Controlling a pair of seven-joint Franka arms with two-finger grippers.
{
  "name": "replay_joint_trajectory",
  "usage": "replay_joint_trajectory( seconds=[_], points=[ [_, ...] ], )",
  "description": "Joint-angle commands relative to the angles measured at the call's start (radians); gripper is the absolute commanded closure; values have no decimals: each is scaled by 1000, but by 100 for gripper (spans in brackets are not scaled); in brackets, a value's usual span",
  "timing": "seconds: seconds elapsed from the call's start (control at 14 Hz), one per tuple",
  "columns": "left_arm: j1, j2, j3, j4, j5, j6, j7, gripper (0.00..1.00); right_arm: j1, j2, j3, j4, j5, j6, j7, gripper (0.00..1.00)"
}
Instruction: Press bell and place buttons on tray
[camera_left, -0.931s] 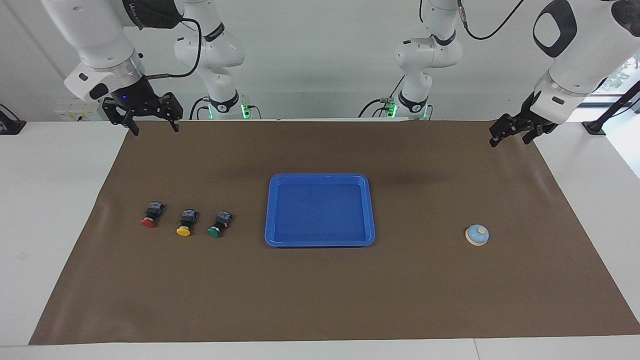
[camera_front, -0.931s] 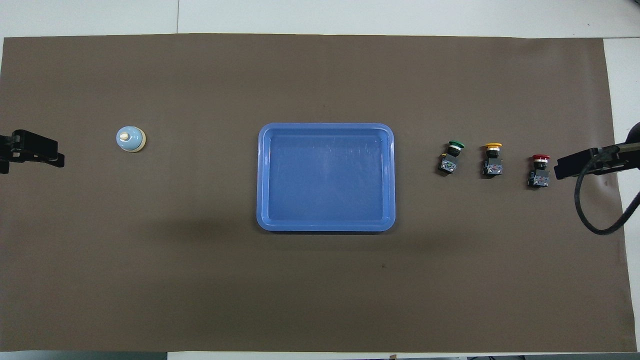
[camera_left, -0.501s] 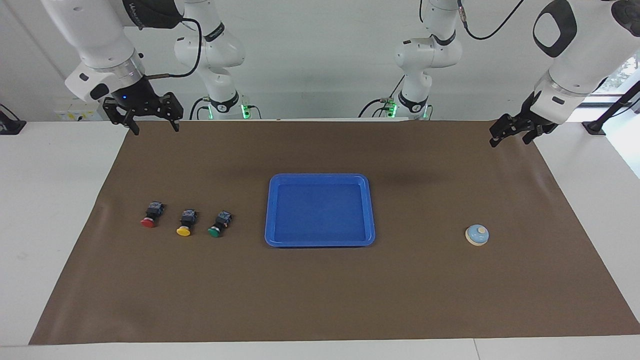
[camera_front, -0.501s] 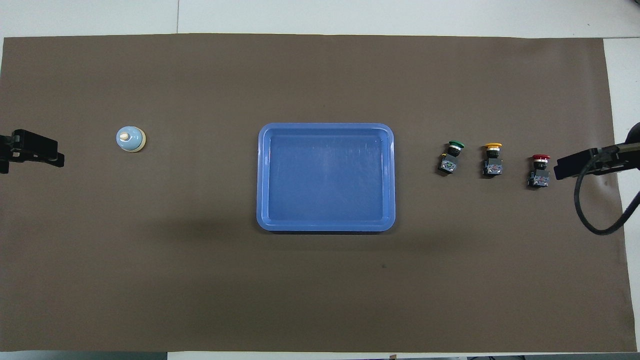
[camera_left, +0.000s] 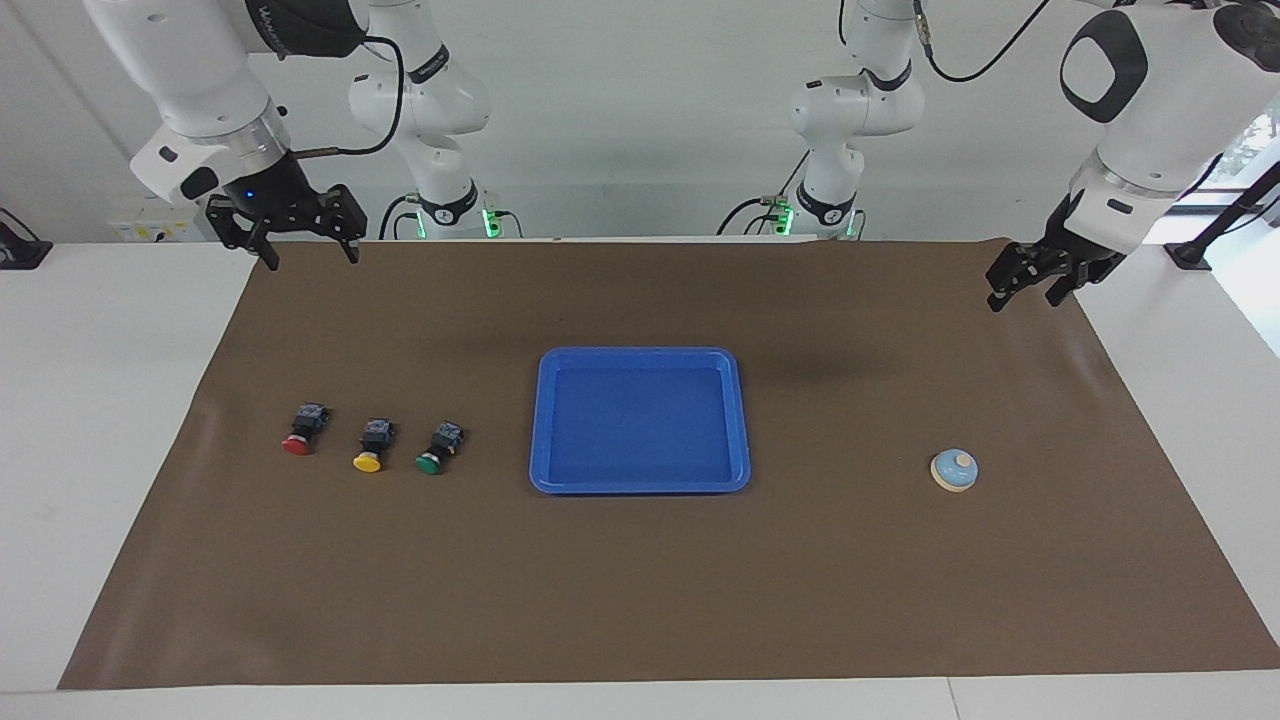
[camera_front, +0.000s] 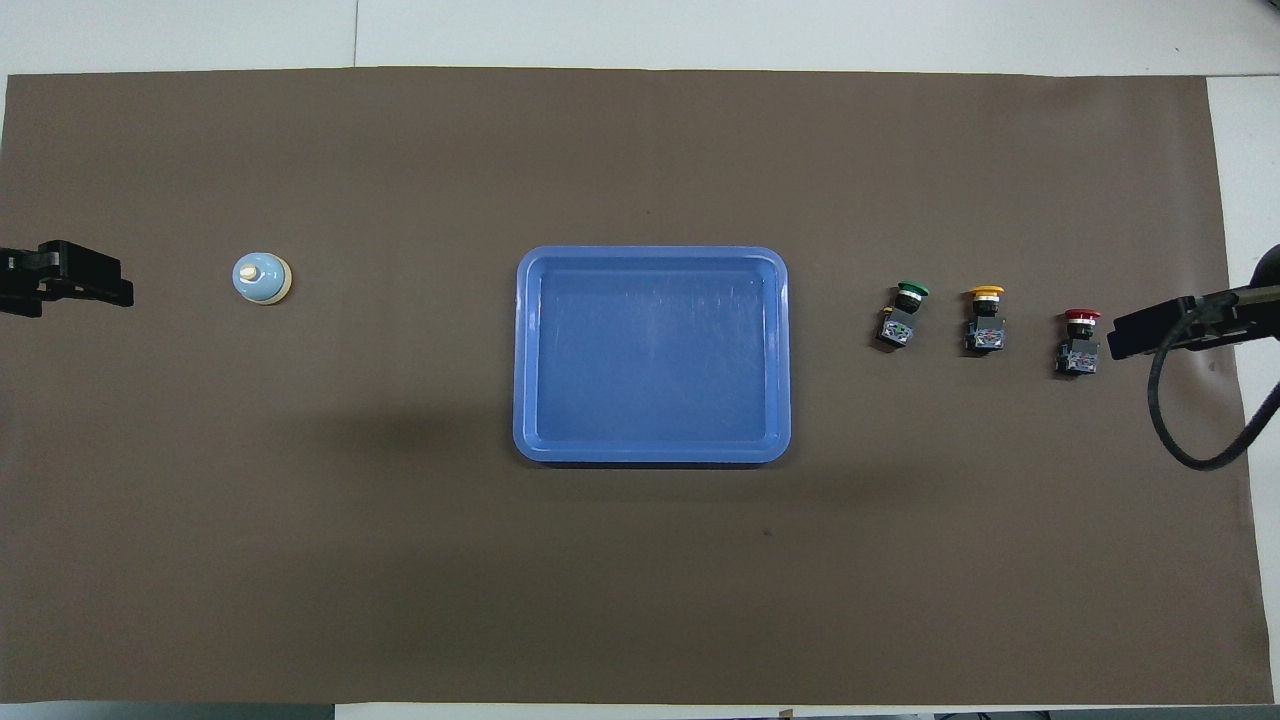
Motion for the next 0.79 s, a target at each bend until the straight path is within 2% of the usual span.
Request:
replay_joint_trajectory(
  seconds=[0.0,0.21,0.43,0.72],
  points=[
    [3,-50,3,-98,-9,69,10,100,-10,-7,8,-3,0,-12,-12,0],
    [9,-22,3,-117,-9,150,4,100,-10,-7,8,-3,0,-11,-12,0],
    [9,118,3,-80,-10,262,2,100,-11,-7,8,-1,0,-11,-12,0],
    [-5,270,5,-63,-12,400,1,100,-11,-7,8,-1,1,-11,-12,0]
  ],
)
